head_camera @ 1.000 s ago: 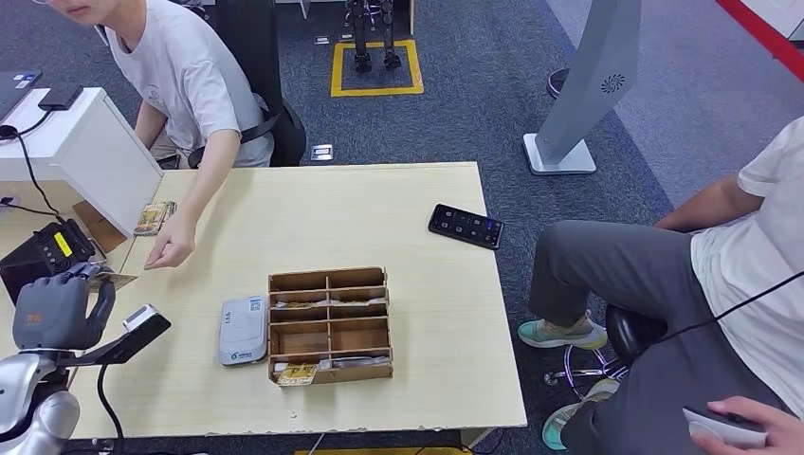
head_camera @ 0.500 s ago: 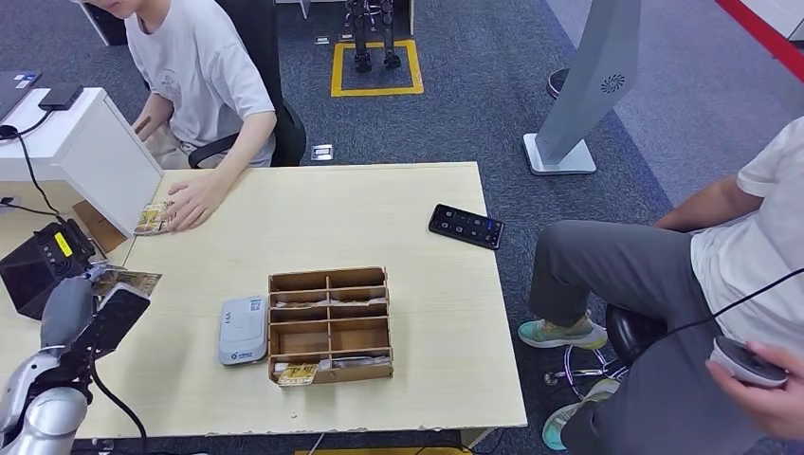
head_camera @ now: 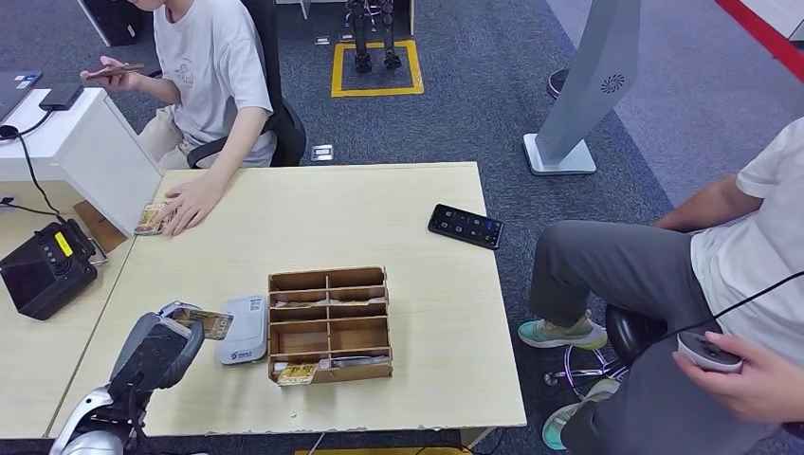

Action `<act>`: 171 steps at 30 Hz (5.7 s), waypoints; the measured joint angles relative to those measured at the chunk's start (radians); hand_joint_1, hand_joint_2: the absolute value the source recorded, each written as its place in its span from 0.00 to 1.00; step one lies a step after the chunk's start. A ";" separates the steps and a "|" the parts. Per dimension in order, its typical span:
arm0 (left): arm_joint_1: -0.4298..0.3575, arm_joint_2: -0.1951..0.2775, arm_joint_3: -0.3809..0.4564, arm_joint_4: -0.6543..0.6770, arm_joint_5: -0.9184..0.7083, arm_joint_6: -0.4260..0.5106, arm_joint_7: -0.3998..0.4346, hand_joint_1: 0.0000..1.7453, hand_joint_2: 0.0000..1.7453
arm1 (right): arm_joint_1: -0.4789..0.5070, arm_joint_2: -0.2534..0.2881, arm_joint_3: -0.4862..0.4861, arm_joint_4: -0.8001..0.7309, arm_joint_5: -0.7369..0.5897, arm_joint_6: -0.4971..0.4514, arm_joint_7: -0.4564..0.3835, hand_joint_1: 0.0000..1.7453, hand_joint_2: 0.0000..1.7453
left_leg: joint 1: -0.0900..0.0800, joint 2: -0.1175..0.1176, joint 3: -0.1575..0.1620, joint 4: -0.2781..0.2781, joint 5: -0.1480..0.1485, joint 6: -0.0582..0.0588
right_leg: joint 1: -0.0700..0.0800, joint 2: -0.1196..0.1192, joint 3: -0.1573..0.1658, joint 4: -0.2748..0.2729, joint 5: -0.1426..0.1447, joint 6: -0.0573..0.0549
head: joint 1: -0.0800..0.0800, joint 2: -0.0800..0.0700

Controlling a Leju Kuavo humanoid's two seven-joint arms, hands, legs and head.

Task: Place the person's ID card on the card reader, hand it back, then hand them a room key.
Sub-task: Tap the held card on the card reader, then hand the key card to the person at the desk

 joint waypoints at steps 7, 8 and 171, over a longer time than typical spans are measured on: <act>0.006 -0.043 -0.042 0.005 -0.076 0.058 0.032 1.00 1.00 | 0.000 0.001 0.000 0.000 0.005 -0.002 0.013 0.00 1.00 | 0.000 0.000 0.000 0.000 0.000 0.000 | 0.000 0.000 0.000 0.000 0.000 0.000 | 0.000 0.000; 0.001 -0.053 -0.047 0.010 -0.087 0.066 0.035 1.00 1.00 | 0.000 0.001 0.000 0.000 0.005 -0.002 0.015 0.00 1.00 | 0.000 0.000 0.000 0.000 0.000 0.000 | 0.000 0.000 0.000 0.000 0.000 0.000 | 0.000 0.000; -0.553 -0.131 0.065 0.444 -0.241 0.572 -0.279 0.00 1.00 | -0.001 -0.014 0.233 0.006 0.008 0.001 0.000 0.00 1.00 | 0.000 -0.002 -0.001 0.001 0.003 -0.002 | 0.000 -0.001 -0.001 0.001 0.002 -0.001 | 0.000 0.000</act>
